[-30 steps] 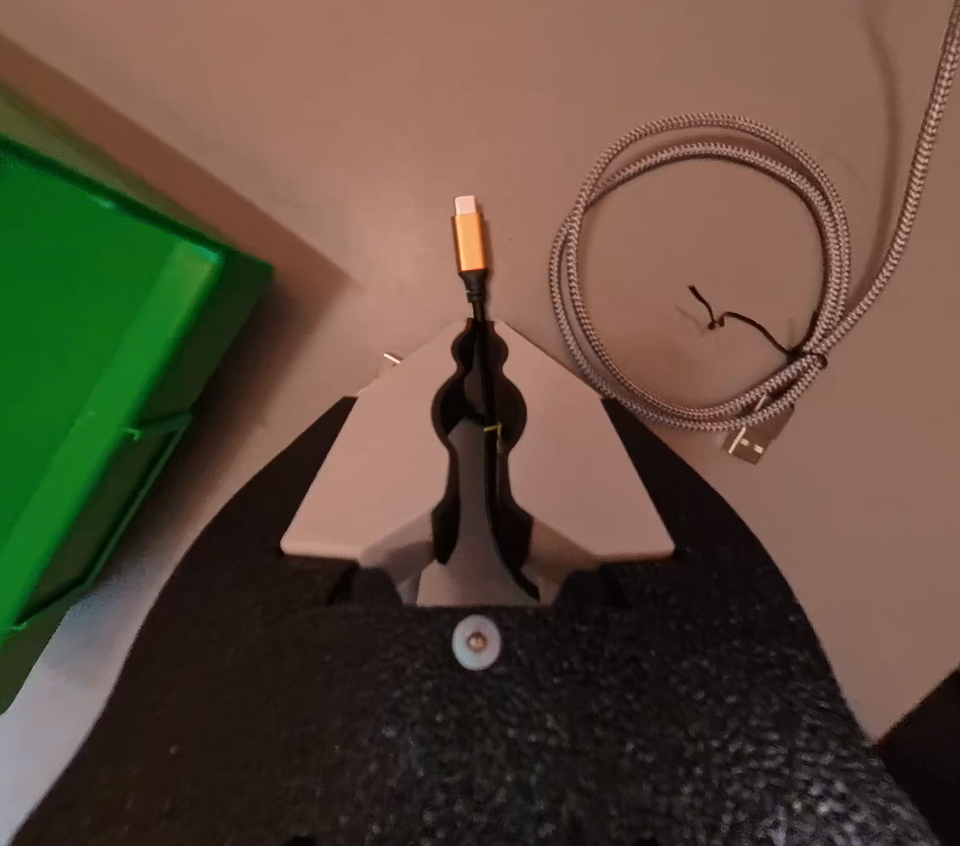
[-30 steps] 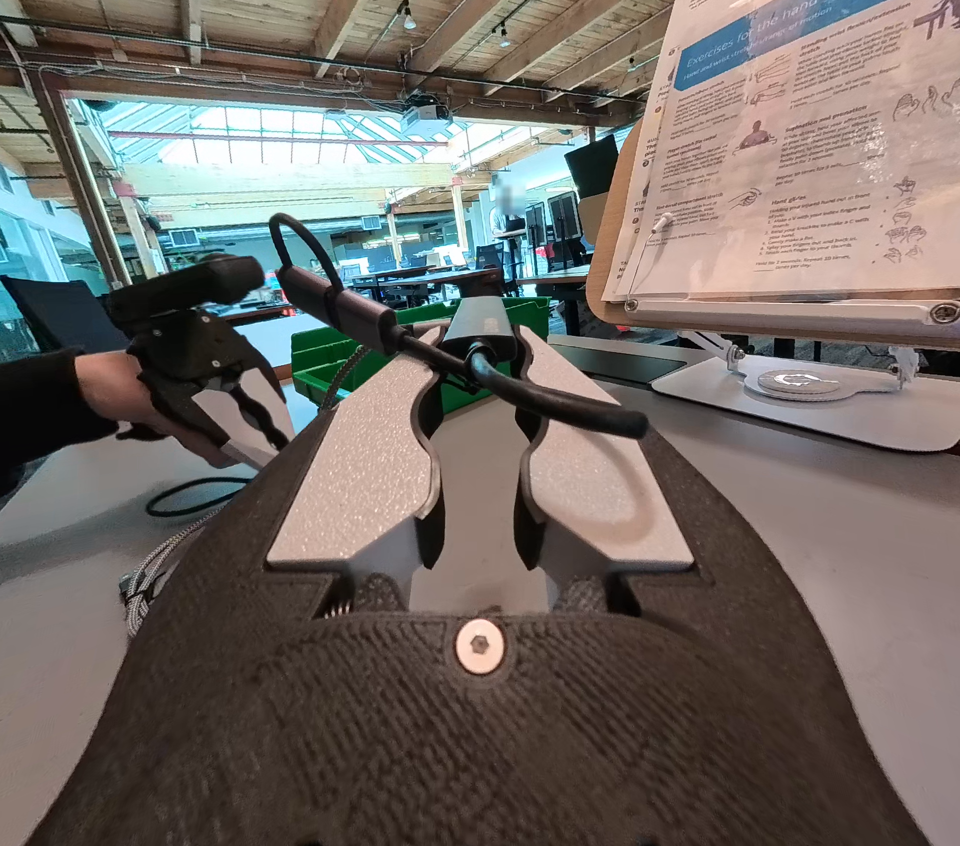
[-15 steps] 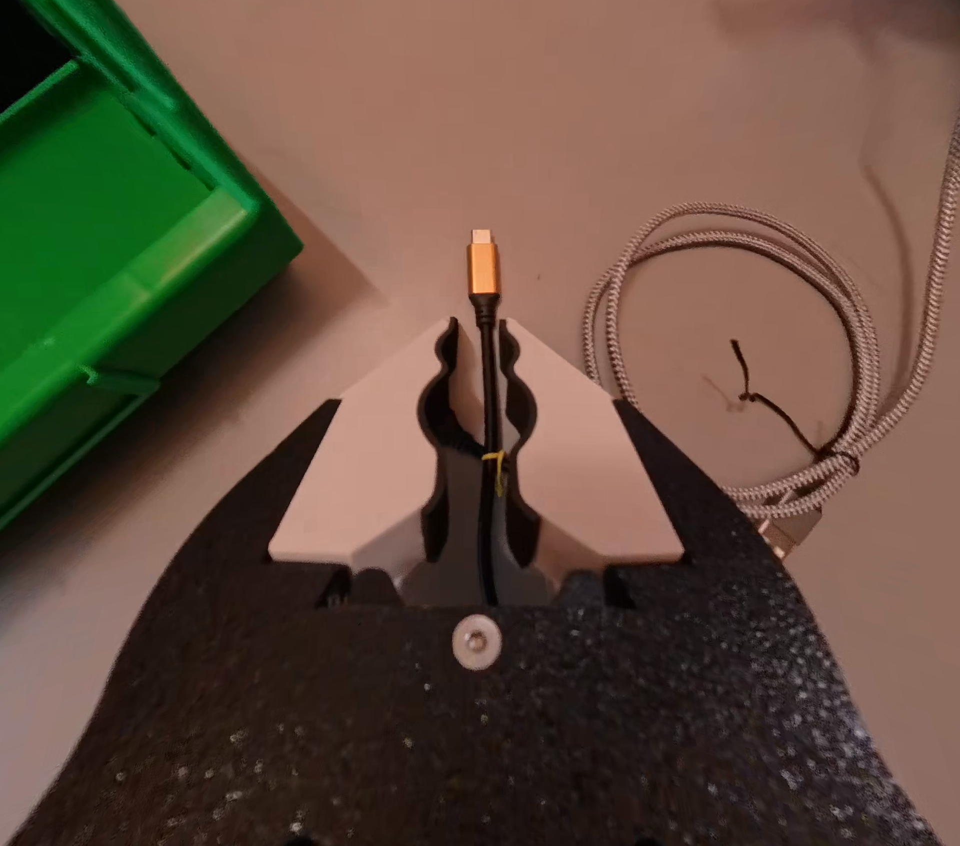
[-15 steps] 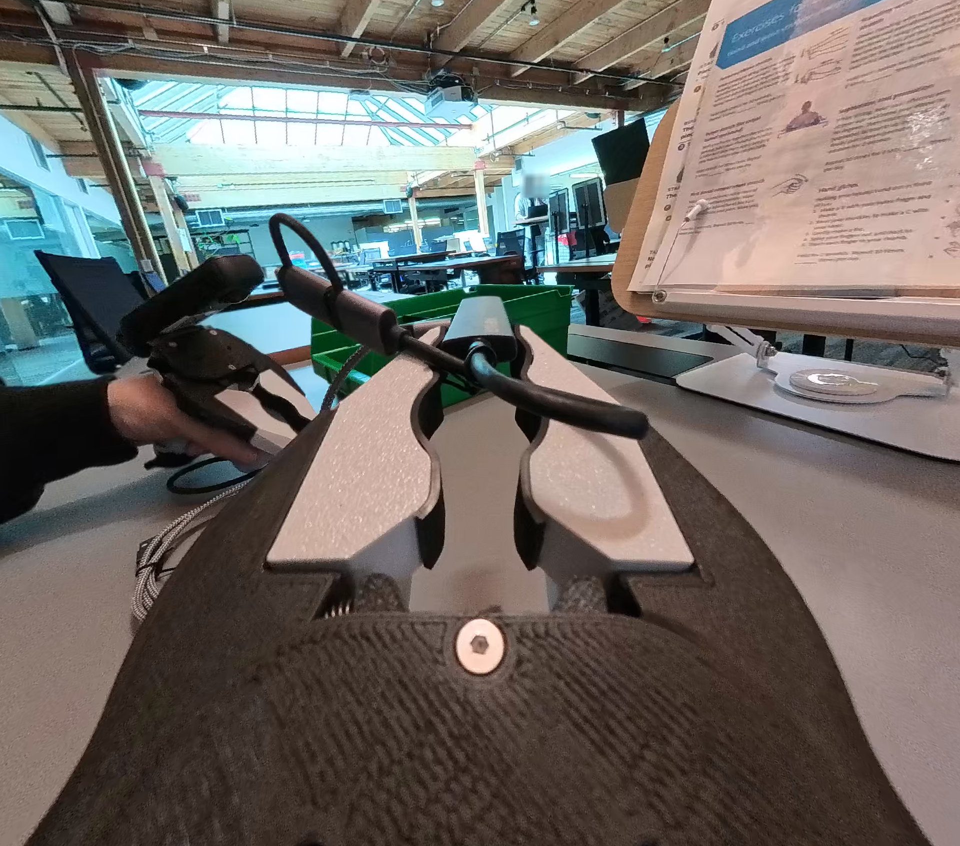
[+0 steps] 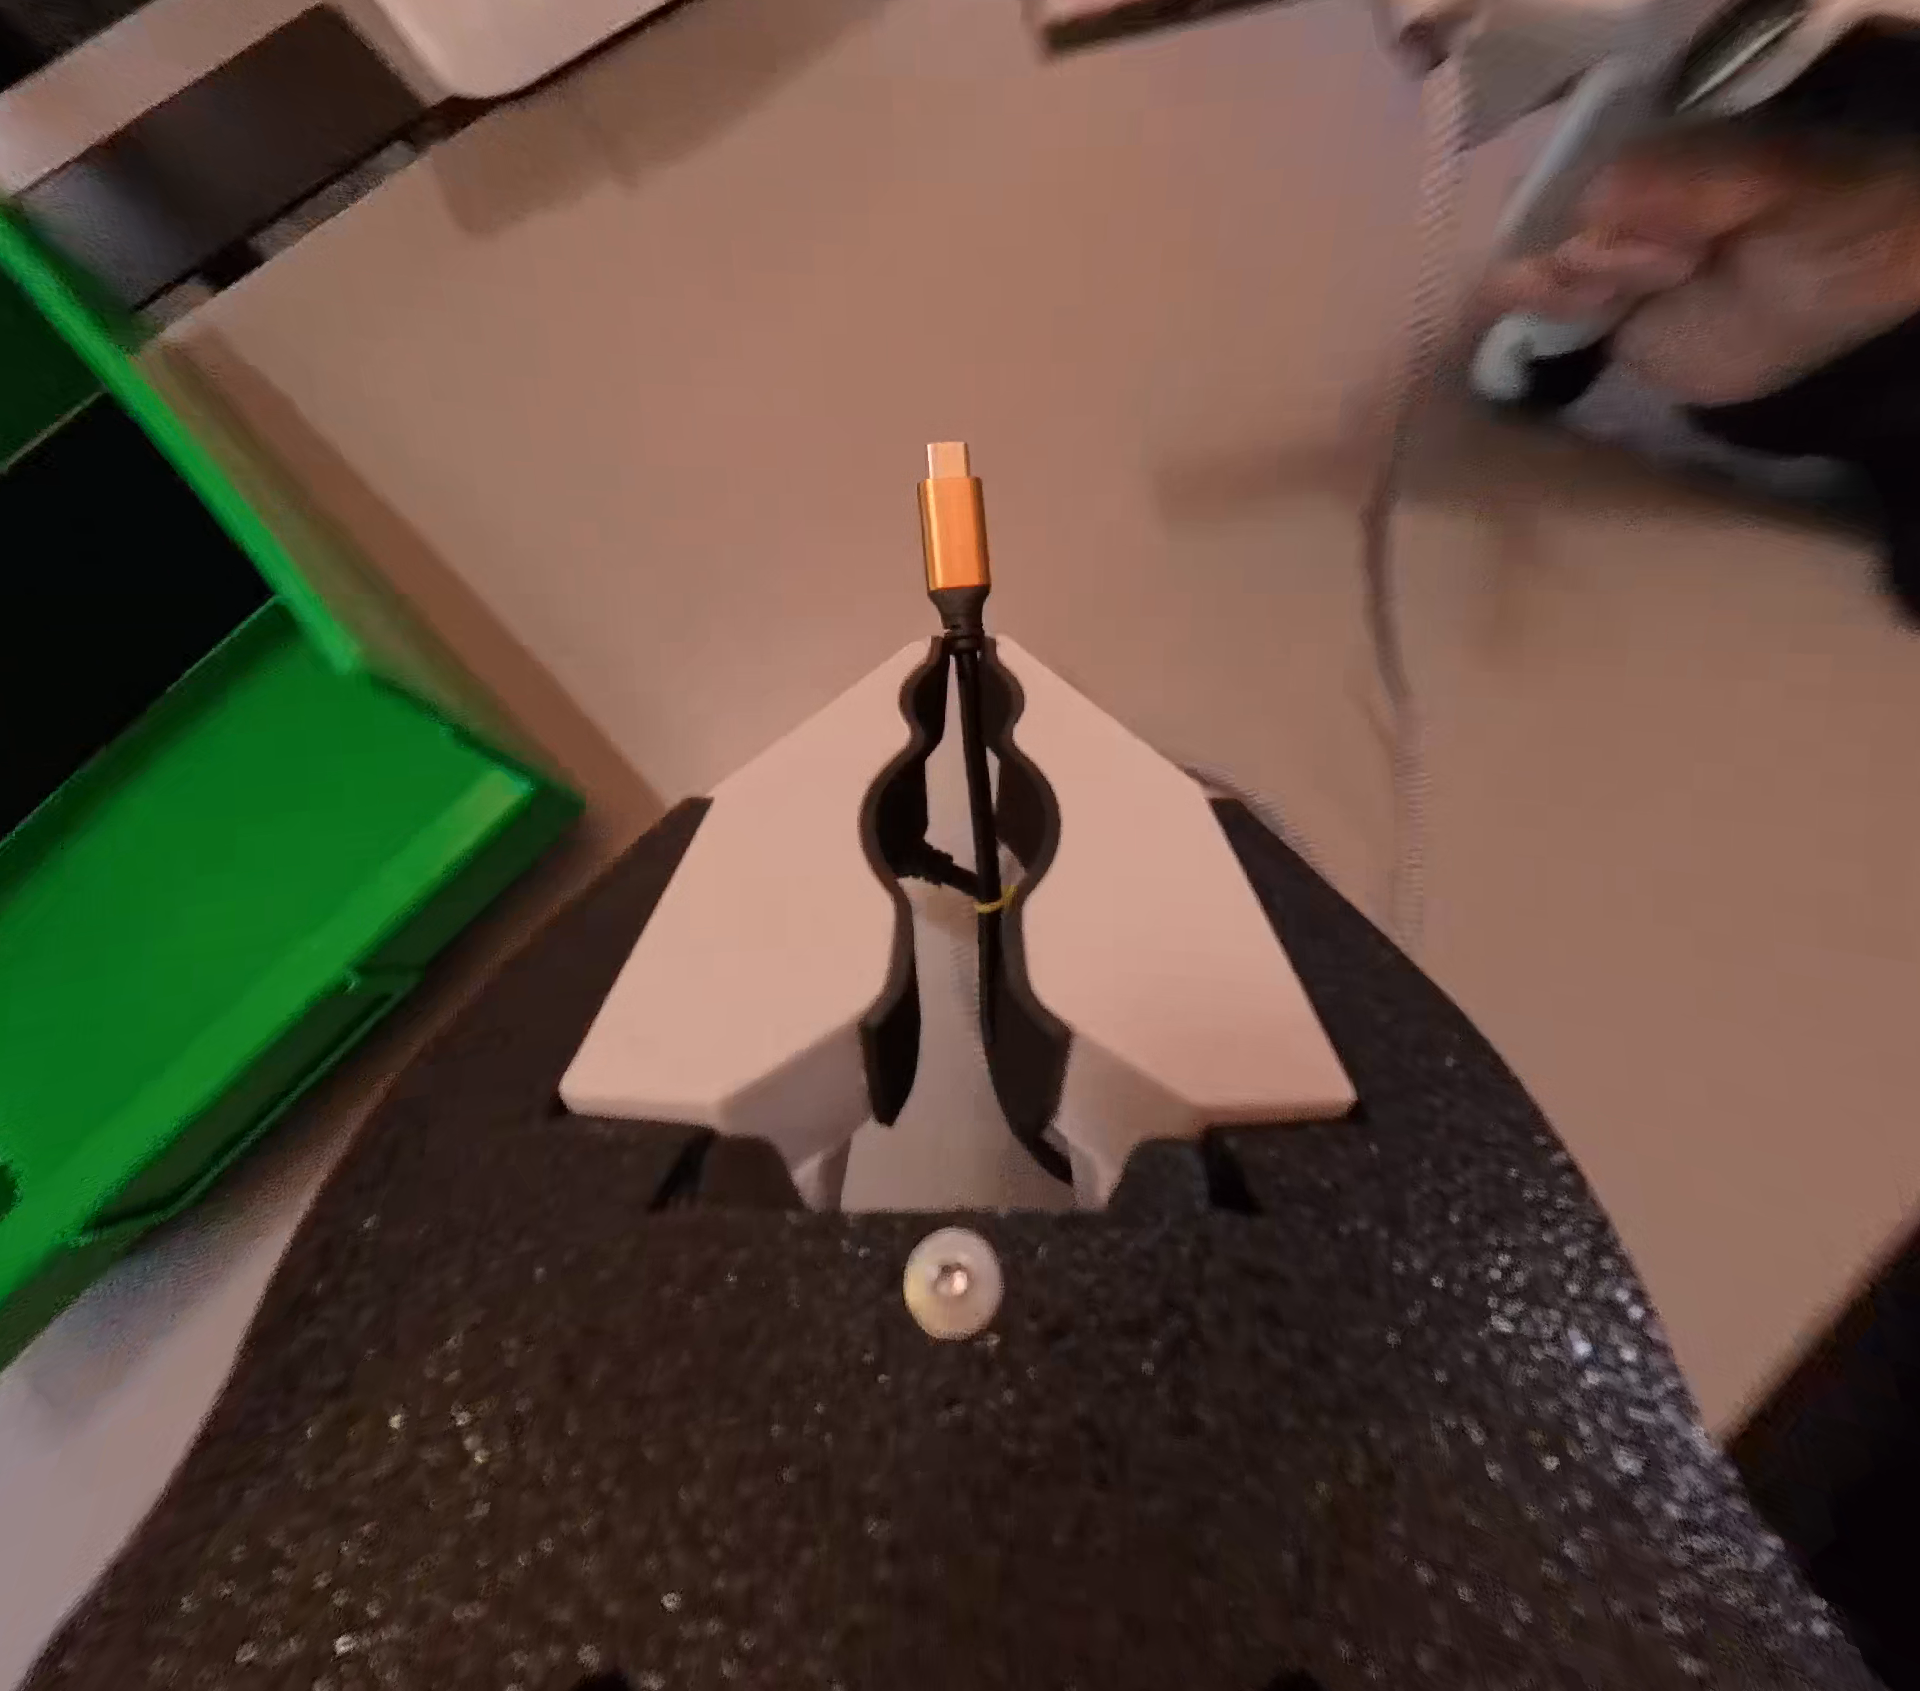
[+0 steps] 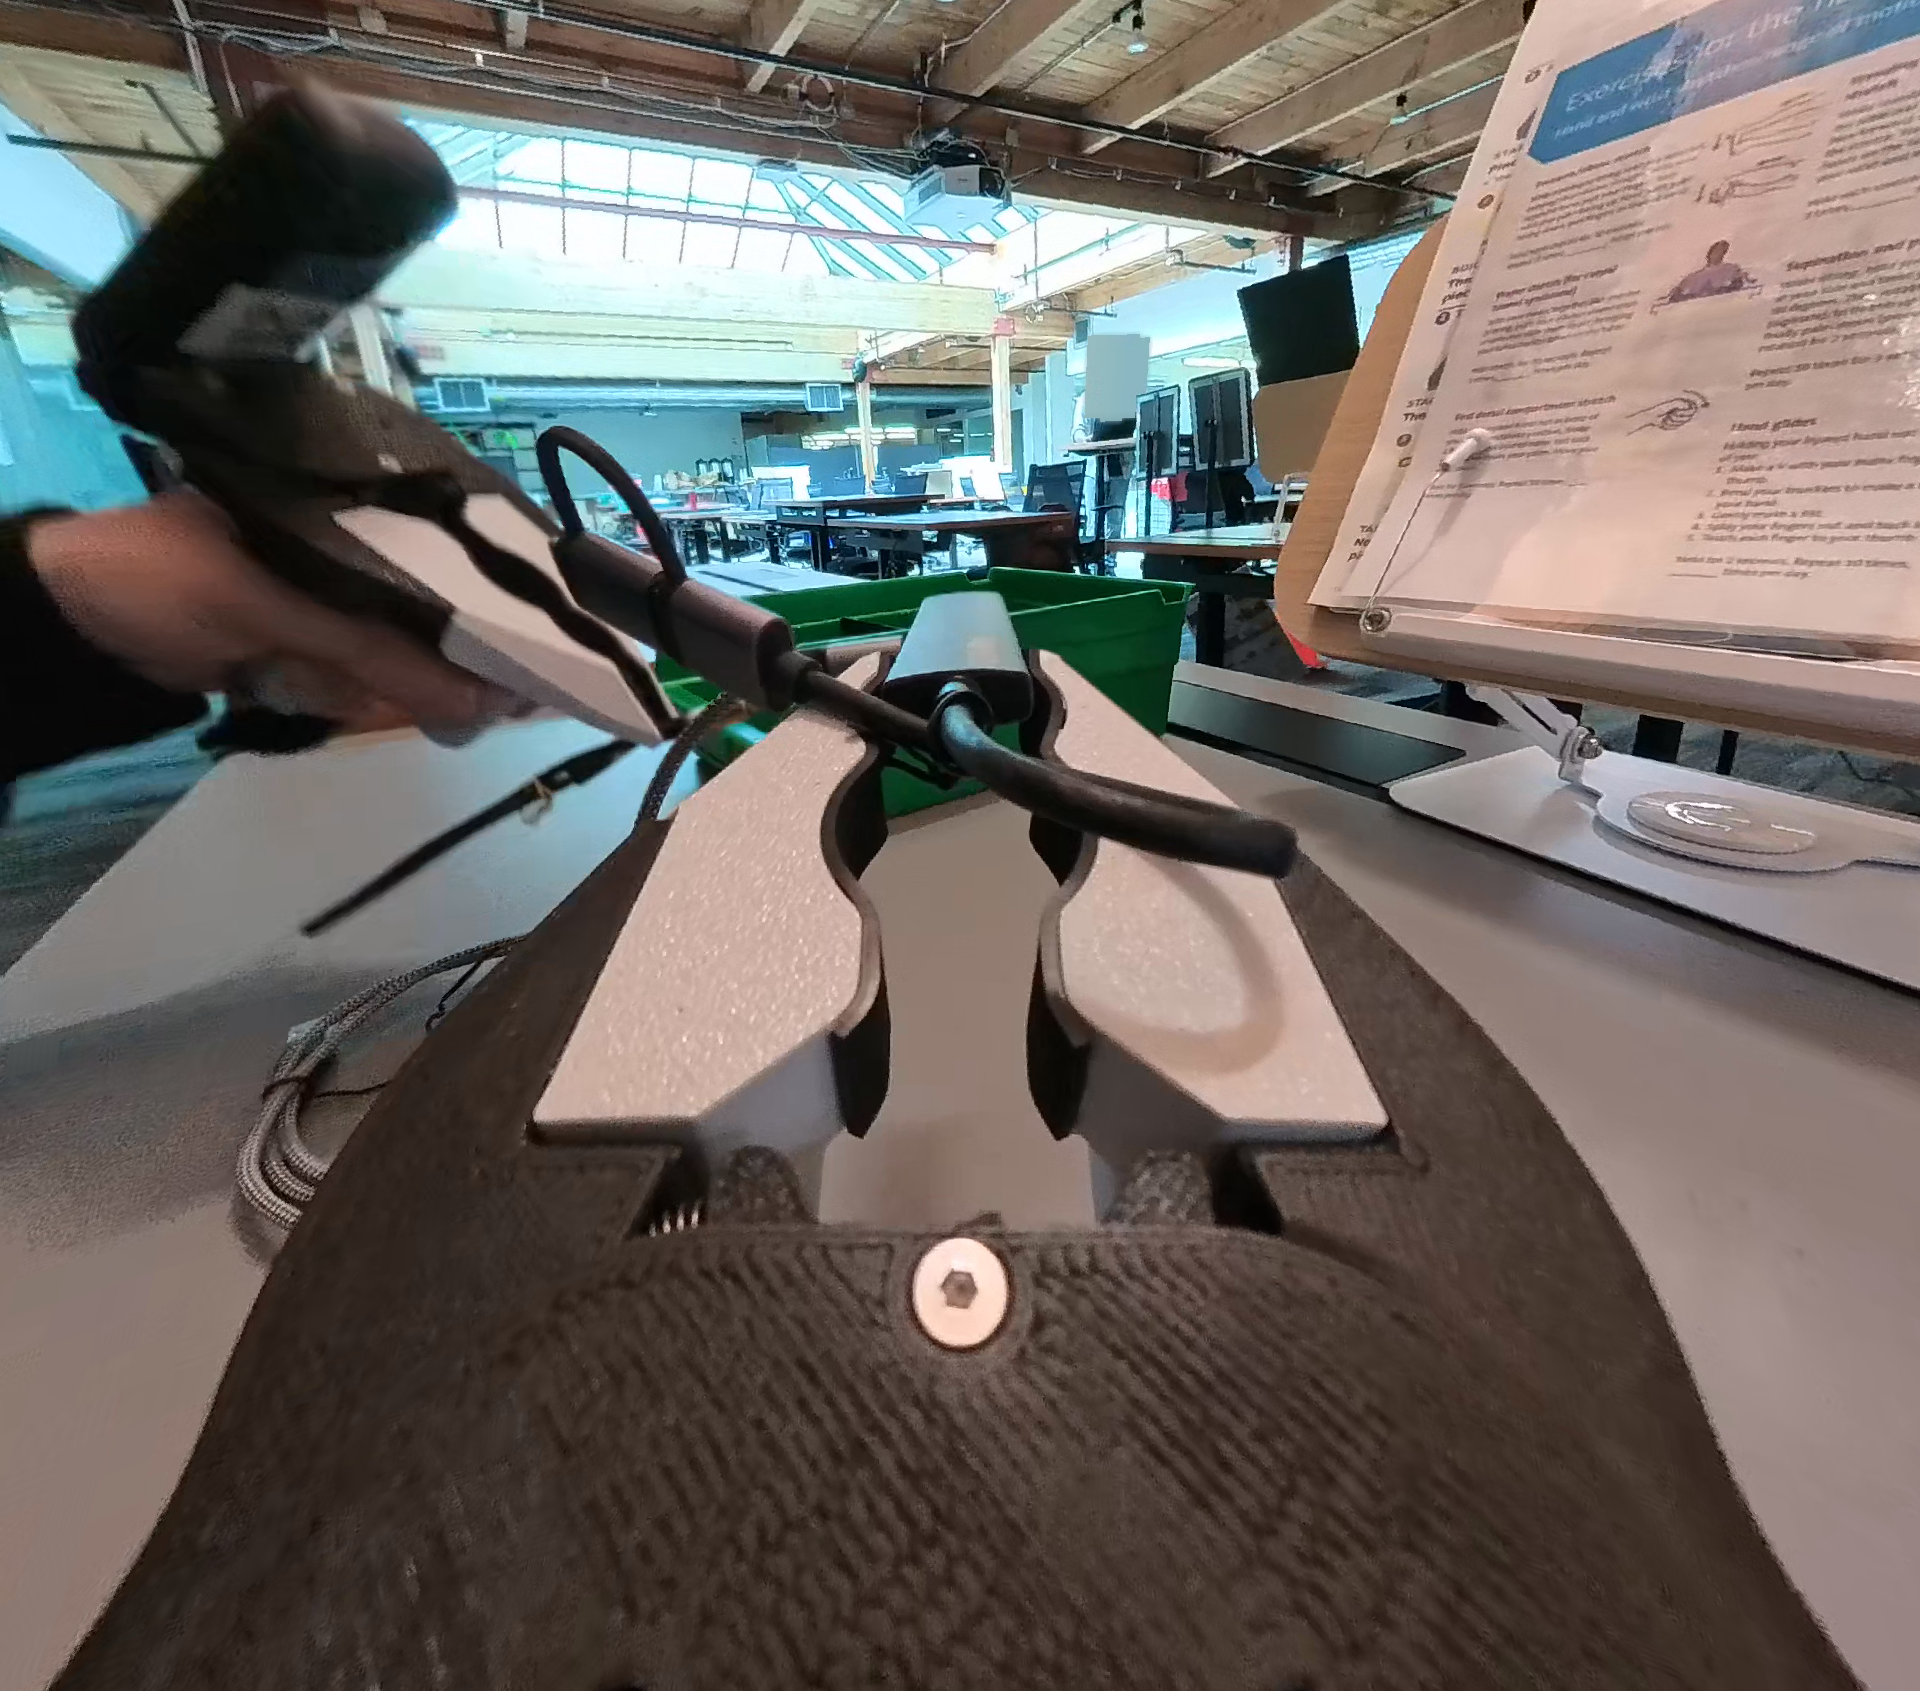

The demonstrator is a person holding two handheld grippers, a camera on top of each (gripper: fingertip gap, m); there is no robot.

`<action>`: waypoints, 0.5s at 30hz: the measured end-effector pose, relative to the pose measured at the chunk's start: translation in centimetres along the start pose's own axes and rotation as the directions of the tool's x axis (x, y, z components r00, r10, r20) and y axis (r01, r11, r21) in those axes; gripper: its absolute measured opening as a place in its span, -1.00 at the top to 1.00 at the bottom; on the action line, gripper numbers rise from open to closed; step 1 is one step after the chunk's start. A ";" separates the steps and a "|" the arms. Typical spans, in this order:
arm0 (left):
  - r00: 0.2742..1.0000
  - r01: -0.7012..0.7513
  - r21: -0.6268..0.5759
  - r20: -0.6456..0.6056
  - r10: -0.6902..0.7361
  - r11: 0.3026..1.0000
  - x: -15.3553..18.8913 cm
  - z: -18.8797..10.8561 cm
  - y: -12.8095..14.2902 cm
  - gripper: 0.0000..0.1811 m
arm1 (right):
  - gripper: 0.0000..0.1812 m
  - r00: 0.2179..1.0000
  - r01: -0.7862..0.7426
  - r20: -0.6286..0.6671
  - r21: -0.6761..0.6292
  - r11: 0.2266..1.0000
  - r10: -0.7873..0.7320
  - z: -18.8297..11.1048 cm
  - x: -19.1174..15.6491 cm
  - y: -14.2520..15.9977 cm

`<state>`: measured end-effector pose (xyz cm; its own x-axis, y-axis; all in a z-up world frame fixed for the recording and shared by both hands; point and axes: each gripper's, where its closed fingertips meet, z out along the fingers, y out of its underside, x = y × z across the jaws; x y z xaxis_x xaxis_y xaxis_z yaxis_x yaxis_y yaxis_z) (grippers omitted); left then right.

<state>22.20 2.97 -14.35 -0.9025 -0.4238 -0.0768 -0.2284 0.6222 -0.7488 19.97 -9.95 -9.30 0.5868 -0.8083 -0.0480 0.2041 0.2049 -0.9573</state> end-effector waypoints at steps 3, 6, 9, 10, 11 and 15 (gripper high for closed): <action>0.995 0.002 -0.010 -0.104 -0.003 1.000 2.9 -0.5 -2.7 0.97 | 0.76 1.000 0.023 0.001 0.003 1.000 -0.023 0.0 -0.2 -0.1; 0.987 0.025 -0.035 -0.160 -0.031 0.999 4.2 -0.1 -3.9 0.97 | 0.76 0.999 0.035 0.005 0.003 0.999 -0.035 0.1 -0.4 -0.1; 0.982 0.060 -0.041 -0.174 -0.066 0.997 4.8 0.5 -4.7 0.96 | 0.76 0.999 0.049 0.000 -0.004 0.999 -0.049 0.2 -0.4 0.1; 0.982 0.066 -0.044 -0.173 -0.073 0.997 4.9 0.7 -4.9 0.96 | 0.76 0.998 0.055 0.000 -0.008 0.998 -0.055 0.2 -0.5 0.1; 0.984 0.068 -0.046 -0.161 -0.074 0.997 4.9 0.9 -5.0 0.96 | 0.76 0.998 0.058 -0.002 -0.008 0.998 -0.058 0.3 -0.5 0.2; 0.984 0.071 -0.046 -0.162 -0.078 0.996 5.3 1.4 -5.4 0.97 | 0.76 0.997 0.077 0.004 -0.018 0.997 -0.077 0.5 -0.9 0.4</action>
<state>19.12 -3.55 -11.67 -0.9291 -0.3590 0.0891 -0.3087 0.6198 -0.7215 19.89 -8.89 -9.50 0.5726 -0.8194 0.0275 0.2350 0.1319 -0.9630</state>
